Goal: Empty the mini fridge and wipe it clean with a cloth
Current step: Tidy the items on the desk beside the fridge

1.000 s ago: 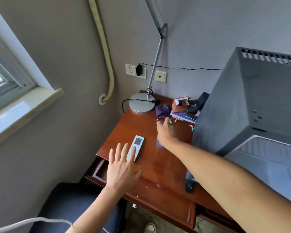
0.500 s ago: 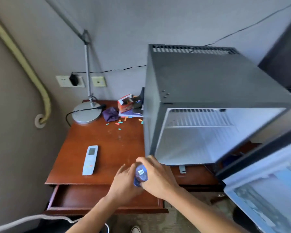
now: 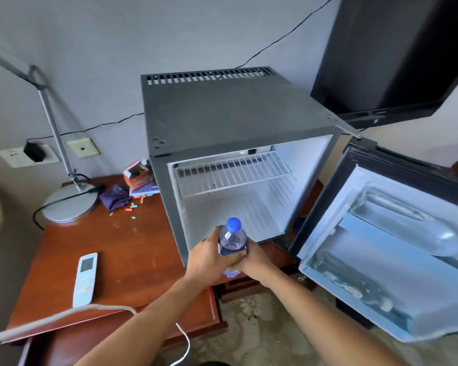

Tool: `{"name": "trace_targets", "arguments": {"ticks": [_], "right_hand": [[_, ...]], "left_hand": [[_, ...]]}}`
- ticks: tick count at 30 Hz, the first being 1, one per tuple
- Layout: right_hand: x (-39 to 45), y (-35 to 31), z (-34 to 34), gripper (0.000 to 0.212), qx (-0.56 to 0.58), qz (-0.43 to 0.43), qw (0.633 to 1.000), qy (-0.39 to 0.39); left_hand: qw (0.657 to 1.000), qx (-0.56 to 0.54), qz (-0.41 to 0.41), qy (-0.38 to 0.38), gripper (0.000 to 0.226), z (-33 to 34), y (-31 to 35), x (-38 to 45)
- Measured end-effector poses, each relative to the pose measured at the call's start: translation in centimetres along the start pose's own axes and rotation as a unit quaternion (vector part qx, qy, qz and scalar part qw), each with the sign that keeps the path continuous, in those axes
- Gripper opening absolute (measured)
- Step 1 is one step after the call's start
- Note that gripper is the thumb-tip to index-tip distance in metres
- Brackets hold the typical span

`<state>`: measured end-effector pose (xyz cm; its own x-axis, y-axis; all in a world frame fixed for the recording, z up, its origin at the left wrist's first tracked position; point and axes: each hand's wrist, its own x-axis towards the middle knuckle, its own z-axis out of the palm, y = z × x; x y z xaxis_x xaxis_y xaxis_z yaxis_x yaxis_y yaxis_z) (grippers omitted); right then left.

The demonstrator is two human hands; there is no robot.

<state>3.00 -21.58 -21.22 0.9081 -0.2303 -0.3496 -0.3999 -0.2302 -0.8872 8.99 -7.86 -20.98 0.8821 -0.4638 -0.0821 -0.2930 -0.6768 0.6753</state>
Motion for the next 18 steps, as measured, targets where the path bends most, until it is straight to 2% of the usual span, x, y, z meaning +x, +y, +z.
{"name": "trace_targets", "arguments": {"ticks": [2,5,9,18], "right_hand": [[2.0,0.7,0.4,0.010,-0.024,-0.010,0.998,0.054],[5.9,2.2,0.1,0.026,-0.053,0.027,0.992,0.113],[10.1,3.5,-1.0,0.047,-0.059,0.051,0.984,0.162],[15.4,2.0,0.2,0.040,-0.025,0.002,0.984,0.175]], "left_hand": [[1.000,0.016,0.011,0.005,0.071,-0.1,0.2,0.7],[0.988,0.136,0.064,0.028,0.087,-0.2,-0.8,1.9],[0.952,0.290,0.095,0.009,0.094,0.7,-2.3,2.5],[0.926,0.352,0.136,0.000,0.093,2.0,-2.8,3.0]]}}
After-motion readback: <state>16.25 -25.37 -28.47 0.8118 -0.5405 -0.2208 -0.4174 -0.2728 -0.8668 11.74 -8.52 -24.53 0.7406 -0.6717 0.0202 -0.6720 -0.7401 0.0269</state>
